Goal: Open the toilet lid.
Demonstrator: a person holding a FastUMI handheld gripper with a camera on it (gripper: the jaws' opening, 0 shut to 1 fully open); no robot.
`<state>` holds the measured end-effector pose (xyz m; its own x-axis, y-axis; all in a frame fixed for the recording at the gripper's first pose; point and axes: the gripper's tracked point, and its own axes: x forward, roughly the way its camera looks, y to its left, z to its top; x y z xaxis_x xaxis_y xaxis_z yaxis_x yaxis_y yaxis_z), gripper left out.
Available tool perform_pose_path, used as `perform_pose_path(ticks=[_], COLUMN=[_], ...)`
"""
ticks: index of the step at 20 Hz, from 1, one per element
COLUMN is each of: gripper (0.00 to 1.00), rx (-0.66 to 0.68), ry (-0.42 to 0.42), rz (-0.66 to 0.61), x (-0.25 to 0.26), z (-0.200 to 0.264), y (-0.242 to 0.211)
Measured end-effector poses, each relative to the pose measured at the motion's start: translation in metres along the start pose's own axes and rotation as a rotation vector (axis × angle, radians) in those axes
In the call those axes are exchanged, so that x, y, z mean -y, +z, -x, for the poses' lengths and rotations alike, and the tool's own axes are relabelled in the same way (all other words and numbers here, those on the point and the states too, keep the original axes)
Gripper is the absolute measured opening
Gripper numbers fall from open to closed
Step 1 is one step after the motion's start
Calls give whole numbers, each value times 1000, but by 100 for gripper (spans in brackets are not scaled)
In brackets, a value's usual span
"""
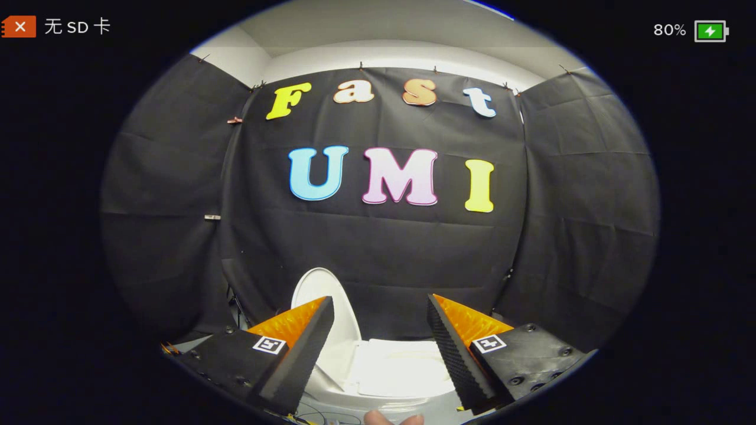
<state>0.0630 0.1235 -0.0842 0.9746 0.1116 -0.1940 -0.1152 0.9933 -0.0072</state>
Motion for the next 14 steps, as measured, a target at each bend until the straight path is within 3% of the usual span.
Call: perform_pose_path(ticks=[9,14], gripper=[99,98], rx=[48,48], ry=[-124,-145], rz=[-2,-25], x=[80,100], z=[49,64], y=[16,14])
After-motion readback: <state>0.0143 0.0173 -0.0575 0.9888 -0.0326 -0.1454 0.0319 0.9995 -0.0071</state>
